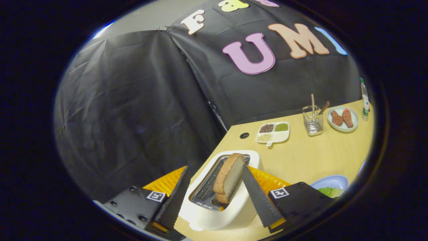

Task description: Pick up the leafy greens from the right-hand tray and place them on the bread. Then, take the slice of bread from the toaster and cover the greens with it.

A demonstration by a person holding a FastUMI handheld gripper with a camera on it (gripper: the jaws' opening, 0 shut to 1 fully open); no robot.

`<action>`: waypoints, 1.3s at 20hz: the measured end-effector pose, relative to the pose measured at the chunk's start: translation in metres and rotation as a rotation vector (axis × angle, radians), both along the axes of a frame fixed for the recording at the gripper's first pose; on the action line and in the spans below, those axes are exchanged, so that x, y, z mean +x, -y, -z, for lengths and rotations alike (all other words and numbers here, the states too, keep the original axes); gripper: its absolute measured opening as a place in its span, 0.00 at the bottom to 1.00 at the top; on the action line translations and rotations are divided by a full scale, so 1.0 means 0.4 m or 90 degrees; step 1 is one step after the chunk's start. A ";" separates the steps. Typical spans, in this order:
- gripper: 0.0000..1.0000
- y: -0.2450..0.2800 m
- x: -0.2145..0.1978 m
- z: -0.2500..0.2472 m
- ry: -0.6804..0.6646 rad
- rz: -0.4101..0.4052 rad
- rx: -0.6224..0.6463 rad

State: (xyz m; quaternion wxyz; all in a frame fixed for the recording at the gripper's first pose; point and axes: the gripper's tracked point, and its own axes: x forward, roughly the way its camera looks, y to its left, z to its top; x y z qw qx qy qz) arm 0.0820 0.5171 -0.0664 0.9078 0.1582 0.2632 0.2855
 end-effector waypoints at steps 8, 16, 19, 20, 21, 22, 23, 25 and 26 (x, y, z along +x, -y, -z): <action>0.64 -0.035 0.028 0.067 -0.049 0.019 -0.011; 0.17 -0.009 0.051 0.083 -0.051 0.063 -0.035; 0.17 -0.011 0.043 0.077 -0.040 0.063 -0.039; 0.17 -0.011 0.049 0.081 -0.038 0.065 -0.040; 0.15 -0.001 0.041 0.070 -0.035 0.069 -0.039; 0.12 -0.004 0.042 0.071 -0.035 0.065 -0.039; 0.10 -0.007 0.039 0.069 -0.032 0.063 -0.039; 0.07 -0.004 0.032 0.049 -0.013 0.062 -0.038; 0.07 0.001 0.028 0.030 0.001 0.066 -0.036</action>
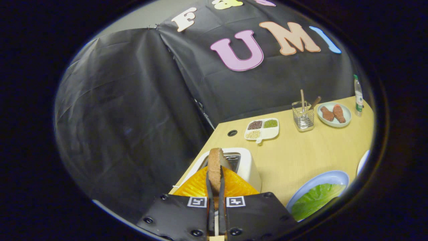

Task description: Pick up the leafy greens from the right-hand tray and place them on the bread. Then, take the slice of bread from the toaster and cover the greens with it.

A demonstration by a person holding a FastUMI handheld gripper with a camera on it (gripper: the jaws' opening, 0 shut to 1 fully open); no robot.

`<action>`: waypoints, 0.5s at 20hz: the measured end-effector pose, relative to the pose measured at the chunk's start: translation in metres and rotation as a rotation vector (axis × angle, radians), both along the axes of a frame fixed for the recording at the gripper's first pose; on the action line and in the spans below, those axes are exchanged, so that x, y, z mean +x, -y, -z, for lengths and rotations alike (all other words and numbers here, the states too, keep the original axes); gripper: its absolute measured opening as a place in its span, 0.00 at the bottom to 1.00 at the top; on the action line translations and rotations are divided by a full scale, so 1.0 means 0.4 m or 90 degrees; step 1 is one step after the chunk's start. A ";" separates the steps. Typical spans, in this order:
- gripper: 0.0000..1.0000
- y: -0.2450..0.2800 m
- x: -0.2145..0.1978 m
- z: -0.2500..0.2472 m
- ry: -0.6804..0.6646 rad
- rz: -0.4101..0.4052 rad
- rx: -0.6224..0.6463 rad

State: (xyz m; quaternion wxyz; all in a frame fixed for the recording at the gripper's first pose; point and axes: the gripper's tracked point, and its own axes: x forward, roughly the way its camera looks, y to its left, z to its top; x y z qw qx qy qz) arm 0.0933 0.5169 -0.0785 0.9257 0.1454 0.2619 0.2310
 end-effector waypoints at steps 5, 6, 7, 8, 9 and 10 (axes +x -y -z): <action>0.07 0.045 -0.020 -0.120 0.073 0.023 0.034; 0.07 0.064 -0.024 -0.144 0.082 0.032 0.046; 0.07 0.074 -0.029 -0.167 0.086 0.036 0.065; 0.07 0.091 -0.033 -0.187 0.092 0.043 0.079; 0.07 0.119 -0.035 -0.210 0.105 0.056 0.088; 0.07 0.147 -0.034 -0.227 0.117 0.068 0.093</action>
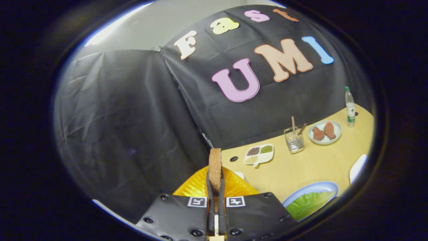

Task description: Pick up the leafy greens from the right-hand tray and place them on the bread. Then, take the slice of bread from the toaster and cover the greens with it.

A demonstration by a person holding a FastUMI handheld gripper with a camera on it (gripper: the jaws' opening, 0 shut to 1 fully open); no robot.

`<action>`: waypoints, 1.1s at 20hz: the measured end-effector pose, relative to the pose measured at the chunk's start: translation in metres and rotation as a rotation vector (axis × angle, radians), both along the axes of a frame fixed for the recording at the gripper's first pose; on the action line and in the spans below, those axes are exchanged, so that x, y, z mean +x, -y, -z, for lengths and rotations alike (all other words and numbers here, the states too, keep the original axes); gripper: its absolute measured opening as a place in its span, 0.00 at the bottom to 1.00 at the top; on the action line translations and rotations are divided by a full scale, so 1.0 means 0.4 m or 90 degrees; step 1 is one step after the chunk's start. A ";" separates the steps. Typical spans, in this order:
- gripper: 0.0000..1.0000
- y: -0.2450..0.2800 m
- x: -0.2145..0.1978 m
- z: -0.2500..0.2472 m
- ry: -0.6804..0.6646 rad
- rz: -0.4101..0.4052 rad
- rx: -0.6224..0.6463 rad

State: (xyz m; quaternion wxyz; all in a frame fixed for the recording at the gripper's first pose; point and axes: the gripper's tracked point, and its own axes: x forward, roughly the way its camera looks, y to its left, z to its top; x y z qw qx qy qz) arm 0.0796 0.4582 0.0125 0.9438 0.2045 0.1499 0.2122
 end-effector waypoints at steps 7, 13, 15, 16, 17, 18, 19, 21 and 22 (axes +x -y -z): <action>0.07 0.164 -0.035 0.014 0.000 0.051 0.091; 0.07 0.318 -0.048 0.191 -0.079 0.099 0.147; 0.07 0.349 -0.051 0.266 -0.118 0.105 0.145; 0.07 0.355 -0.052 0.295 -0.133 0.102 0.150; 0.07 0.361 -0.053 0.320 -0.147 0.101 0.154; 0.07 0.367 -0.056 0.343 -0.157 0.104 0.158; 0.07 0.375 -0.057 0.363 -0.165 0.107 0.160; 0.07 0.388 -0.055 0.405 -0.182 0.114 0.160; 0.07 0.395 -0.057 0.424 -0.189 0.119 0.161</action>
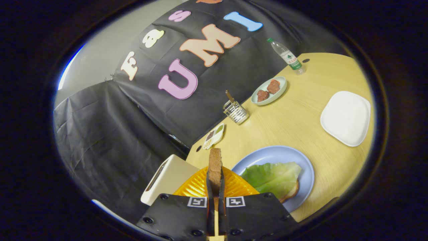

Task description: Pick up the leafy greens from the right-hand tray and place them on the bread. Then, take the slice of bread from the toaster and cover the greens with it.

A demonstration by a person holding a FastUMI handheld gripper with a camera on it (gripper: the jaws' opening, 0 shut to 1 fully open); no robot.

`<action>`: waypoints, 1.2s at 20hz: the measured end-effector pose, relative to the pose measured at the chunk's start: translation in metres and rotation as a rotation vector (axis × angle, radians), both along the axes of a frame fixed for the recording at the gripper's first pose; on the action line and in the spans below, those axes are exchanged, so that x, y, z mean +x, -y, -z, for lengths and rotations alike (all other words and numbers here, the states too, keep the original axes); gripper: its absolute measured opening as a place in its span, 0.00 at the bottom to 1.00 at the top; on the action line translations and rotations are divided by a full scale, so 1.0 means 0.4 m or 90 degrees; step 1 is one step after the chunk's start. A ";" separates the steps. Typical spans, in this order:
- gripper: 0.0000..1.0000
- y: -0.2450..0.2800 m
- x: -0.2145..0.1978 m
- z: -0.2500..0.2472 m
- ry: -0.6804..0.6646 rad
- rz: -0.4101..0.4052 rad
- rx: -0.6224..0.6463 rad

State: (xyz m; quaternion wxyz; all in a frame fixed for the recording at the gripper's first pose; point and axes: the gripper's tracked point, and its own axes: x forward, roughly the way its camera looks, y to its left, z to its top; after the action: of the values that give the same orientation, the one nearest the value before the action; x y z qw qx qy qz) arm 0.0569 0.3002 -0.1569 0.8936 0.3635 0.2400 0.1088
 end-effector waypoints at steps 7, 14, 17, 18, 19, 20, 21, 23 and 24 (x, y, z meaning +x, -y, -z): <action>0.07 0.082 -0.014 0.093 -0.031 0.027 -0.061; 0.18 0.123 -0.028 0.149 -0.025 0.016 -0.180; 0.25 0.129 -0.031 0.148 -0.008 0.001 -0.239; 0.31 0.138 -0.035 0.143 -0.008 -0.001 -0.258; 0.38 0.148 -0.030 0.151 -0.007 -0.002 -0.283; 0.44 0.162 -0.030 0.150 -0.006 0.001 -0.313; 0.50 0.176 -0.032 0.157 -0.006 -0.003 -0.350; 0.62 0.180 -0.034 0.146 0.019 -0.021 -0.401; 0.68 0.184 -0.035 0.140 0.031 -0.028 -0.419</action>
State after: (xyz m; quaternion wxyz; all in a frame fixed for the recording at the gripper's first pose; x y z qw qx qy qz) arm 0.0429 0.2265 -0.2129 0.9660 0.0472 0.2486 0.0537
